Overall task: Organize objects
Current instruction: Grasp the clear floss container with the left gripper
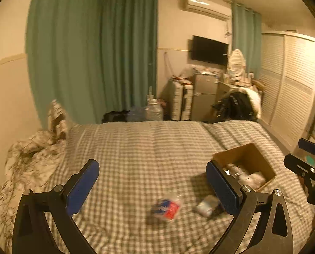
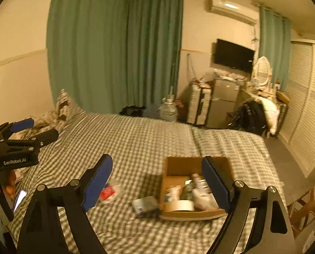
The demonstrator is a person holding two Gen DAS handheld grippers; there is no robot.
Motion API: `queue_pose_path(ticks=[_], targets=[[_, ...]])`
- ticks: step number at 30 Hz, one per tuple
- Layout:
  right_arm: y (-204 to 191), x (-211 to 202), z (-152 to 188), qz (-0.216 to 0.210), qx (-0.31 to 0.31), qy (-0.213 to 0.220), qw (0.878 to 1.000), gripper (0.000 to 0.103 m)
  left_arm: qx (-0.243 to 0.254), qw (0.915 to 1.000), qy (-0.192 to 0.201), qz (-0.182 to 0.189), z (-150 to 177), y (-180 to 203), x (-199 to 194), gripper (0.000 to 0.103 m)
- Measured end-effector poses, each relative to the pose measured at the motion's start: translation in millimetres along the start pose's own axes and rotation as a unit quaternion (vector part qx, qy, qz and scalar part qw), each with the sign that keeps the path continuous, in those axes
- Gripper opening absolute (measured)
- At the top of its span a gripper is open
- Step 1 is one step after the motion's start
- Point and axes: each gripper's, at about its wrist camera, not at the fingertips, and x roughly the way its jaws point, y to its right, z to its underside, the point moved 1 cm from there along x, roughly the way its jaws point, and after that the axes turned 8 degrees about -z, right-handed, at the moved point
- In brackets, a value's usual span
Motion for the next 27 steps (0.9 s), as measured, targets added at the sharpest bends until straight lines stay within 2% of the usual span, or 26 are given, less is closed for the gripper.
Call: queue_pose_path(ticks=[6, 11, 15, 21, 24, 27], targets=[[-33.3, 59.7, 44.7, -0.039, 0.015, -0.045, 0.998, 0.086, -0.021, 0.9981, -0.048, -0.033, 53.7, -27.6, 43.0, 0.103], [-37.0, 115.2, 105.1, 0.003, 0.027, -0.111, 0.993, 0.086, -0.024, 0.9944, -0.098, -0.031, 103.9, -25.2, 86.8, 0.103], [-27.0, 152.6, 141.6, 0.017, 0.061, -0.179, 0.982, 0.086, 0.001, 0.992, -0.126, -0.014, 131.4, -6.4, 116.2, 0.103], [-3.6, 174.6, 154.6, 0.04, 0.121, -0.21, 0.969, 0.086, 0.044, 0.9852, -0.165, 0.016, 156.7, 27.5, 151.8, 0.103], [6.7, 183.1, 160.7, 0.04, 0.154, -0.225, 0.961, 0.086, 0.068, 0.9828, -0.169, 0.031, 155.3, 41.2, 162.4, 0.103], [12.0, 185.9, 159.9, 0.041, 0.17, -0.224, 0.959, 0.086, 0.106, 0.9789, -0.168, 0.048, 154.3, 58.2, 176.0, 0.103]])
